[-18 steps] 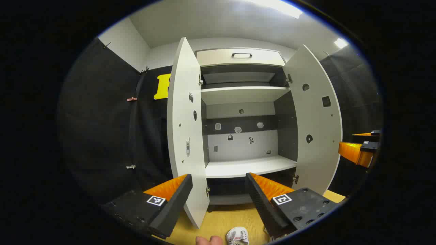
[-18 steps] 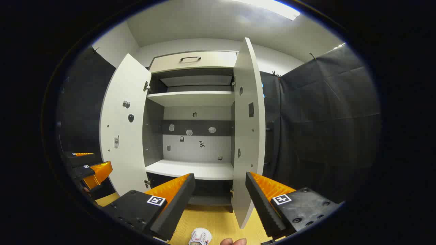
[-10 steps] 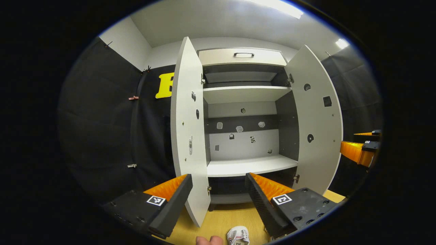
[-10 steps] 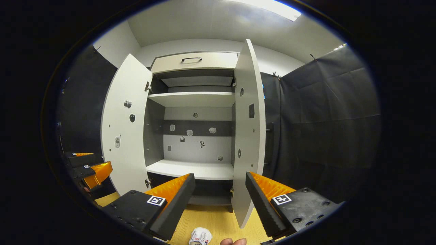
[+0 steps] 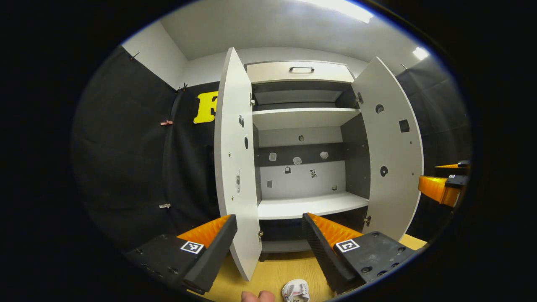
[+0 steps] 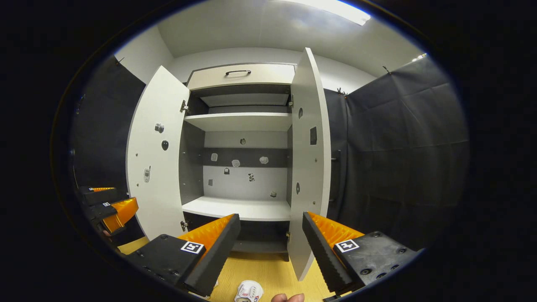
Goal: Grab one shoe with the right hand and put it into the shoe cabinet, grab the other shoe with the left hand and put it into the shoe cabinet; then close the right door with the right hand and the left door with the left hand.
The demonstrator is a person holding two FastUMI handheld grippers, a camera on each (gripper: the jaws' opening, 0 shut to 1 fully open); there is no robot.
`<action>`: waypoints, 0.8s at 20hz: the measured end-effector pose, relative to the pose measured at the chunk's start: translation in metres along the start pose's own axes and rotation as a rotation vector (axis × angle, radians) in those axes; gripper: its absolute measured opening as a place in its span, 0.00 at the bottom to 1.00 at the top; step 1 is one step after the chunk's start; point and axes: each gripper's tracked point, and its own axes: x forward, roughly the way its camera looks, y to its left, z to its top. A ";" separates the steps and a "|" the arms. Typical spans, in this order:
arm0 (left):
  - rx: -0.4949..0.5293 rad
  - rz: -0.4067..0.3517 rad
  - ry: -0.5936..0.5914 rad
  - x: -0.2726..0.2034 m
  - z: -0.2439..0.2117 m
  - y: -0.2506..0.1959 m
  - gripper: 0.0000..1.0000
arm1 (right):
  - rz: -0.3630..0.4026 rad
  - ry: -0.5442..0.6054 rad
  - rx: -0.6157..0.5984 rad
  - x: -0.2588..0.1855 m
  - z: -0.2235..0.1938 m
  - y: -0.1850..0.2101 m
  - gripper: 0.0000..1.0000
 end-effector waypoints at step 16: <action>0.058 0.060 0.048 -0.002 -0.044 0.022 0.98 | 0.100 0.666 0.140 -0.080 -0.303 0.074 0.99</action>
